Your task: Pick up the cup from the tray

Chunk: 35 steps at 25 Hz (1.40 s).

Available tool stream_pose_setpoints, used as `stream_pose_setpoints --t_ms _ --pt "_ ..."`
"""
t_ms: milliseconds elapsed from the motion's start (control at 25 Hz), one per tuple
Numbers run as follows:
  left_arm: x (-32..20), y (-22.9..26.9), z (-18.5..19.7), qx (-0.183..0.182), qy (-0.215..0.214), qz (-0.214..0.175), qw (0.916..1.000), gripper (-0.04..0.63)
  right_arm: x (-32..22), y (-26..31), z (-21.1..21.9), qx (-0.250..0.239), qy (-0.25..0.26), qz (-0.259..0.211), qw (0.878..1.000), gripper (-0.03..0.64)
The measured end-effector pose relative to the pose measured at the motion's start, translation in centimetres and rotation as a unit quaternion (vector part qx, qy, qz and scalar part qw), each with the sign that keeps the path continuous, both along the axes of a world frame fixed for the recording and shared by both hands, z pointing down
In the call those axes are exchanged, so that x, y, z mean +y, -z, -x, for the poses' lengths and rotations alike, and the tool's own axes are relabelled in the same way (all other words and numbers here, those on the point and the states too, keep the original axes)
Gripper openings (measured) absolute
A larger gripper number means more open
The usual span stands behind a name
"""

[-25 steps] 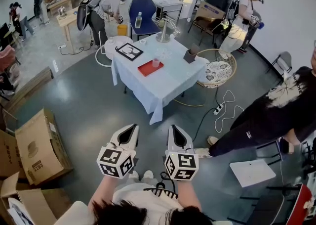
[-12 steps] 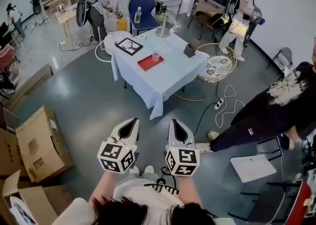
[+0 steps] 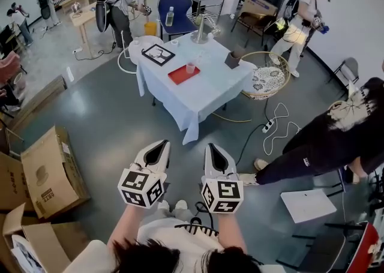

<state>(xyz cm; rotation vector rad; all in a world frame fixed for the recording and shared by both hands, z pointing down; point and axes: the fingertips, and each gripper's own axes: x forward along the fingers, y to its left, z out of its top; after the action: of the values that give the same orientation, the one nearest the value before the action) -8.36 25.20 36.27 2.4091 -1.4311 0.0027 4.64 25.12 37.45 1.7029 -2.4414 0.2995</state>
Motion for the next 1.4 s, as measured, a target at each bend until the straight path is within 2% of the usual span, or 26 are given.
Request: stream_pose_setpoints --t_ms 360,520,840,920,1080,1400 --pt "-1.5 0.0 -0.6 -0.007 0.019 0.002 0.9998 0.000 -2.2 -0.1 -1.7 -0.018 0.013 0.010 1.000 0.032" --pt "-2.3 -0.2 -0.9 -0.015 0.034 -0.002 0.9993 0.000 -3.3 -0.7 -2.5 -0.008 0.020 0.015 1.000 0.034" --pt "-4.8 -0.2 -0.3 -0.008 0.048 -0.001 0.9988 0.000 -6.0 -1.0 -2.4 -0.005 0.024 0.013 1.000 0.034" --pt "-5.7 -0.2 -0.4 -0.013 0.045 -0.005 0.9989 0.000 -7.0 -1.0 -2.5 -0.005 0.021 0.008 1.000 0.034" --pt "-7.5 -0.6 -1.1 -0.048 0.033 -0.015 0.9982 0.002 -9.1 -0.9 -2.4 0.001 0.017 0.001 1.000 0.034" --pt "-13.2 -1.2 -1.7 -0.041 0.004 -0.010 0.9991 0.000 -14.1 -0.8 -1.8 0.014 0.001 -0.001 1.000 0.034"
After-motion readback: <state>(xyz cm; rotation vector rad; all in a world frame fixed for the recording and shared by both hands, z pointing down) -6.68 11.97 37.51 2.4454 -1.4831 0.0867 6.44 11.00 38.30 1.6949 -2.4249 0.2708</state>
